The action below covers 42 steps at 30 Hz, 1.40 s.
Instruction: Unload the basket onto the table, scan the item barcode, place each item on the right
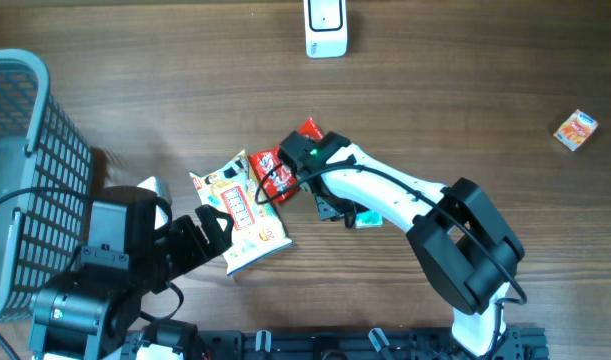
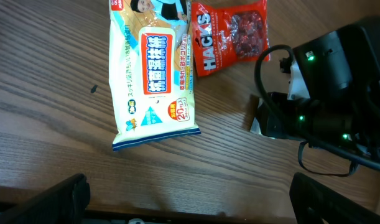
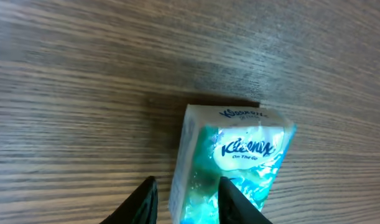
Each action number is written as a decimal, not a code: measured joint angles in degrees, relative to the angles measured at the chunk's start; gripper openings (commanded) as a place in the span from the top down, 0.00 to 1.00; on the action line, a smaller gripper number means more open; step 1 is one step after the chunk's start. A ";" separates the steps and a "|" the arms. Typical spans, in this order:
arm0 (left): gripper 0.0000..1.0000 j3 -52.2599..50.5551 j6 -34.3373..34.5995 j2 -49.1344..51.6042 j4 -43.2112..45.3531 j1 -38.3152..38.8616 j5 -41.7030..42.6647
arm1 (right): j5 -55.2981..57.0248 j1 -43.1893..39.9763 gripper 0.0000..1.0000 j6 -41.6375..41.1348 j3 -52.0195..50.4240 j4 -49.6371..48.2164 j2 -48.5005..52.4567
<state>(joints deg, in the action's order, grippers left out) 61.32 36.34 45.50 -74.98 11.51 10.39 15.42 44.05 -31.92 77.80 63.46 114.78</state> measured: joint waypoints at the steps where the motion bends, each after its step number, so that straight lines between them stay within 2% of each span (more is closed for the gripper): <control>1: 0.00 0.00 0.00 0.00 0.00 0.00 0.00 | 0.09 0.00 0.71 0.00 -1.03 -0.68 0.00; 3: 0.00 0.00 0.00 0.00 0.00 0.00 0.00 | 0.07 0.00 0.83 -0.20 -2.05 -0.92 0.00; 7: 0.00 0.00 0.00 0.00 0.00 0.00 0.00 | 0.07 0.00 0.85 -0.42 -2.08 -1.20 0.00; 8: 0.00 0.00 0.00 0.00 0.00 0.00 0.00 | 0.11 0.00 0.93 -0.42 -2.08 -1.20 0.00; 9: 0.00 0.00 0.00 0.00 0.00 0.00 0.00 | 0.28 0.00 0.96 -0.42 -2.08 -1.22 0.00; 16: 0.00 0.00 0.00 -0.02 -0.02 0.00 0.00 | -0.98 -0.11 0.96 -0.55 -1.88 -1.86 0.00; 19: 0.00 0.00 0.00 0.00 0.00 0.00 0.00 | -11.96 -2.23 0.96 2.99 0.79 -2.23 -0.11; 22: 0.00 0.00 0.00 -0.02 0.02 0.00 0.00 | -28.87 -7.63 0.96 8.90 1.81 -4.07 -1.92; 24: 0.00 0.00 0.00 0.00 -0.02 0.00 0.00 | -47.34 -14.14 0.96 15.54 1.97 -5.57 -3.39; 27: 0.00 0.00 0.00 -0.02 0.00 0.00 0.00 | -66.16 -20.98 0.96 24.76 1.97 -5.66 -3.63; 31: 0.00 0.00 0.00 -0.02 -0.02 0.00 0.00 | -75.21 -23.65 0.96 30.62 -1.77 -7.50 -3.93; 35: 0.00 0.00 0.00 0.00 -0.02 0.00 0.00 | -85.35 -28.57 0.96 31.95 -12.35 -18.51 -4.00; 38: 0.00 0.00 0.00 -0.02 -0.02 0.00 0.00 | -87.78 -32.11 0.96 31.82 -16.81 -20.70 -4.00; 41: 0.00 0.00 0.00 0.00 0.00 0.00 0.00 | -85.59 -33.66 0.96 32.02 -20.33 -20.74 -4.00; 42: 0.00 0.00 0.00 0.00 0.00 0.00 0.00 | -83.65 -34.12 0.91 31.85 -20.76 -20.65 -4.00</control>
<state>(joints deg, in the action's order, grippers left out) 61.32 36.34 45.50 -74.98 11.51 10.39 -68.23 9.93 -0.08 57.04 42.81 110.78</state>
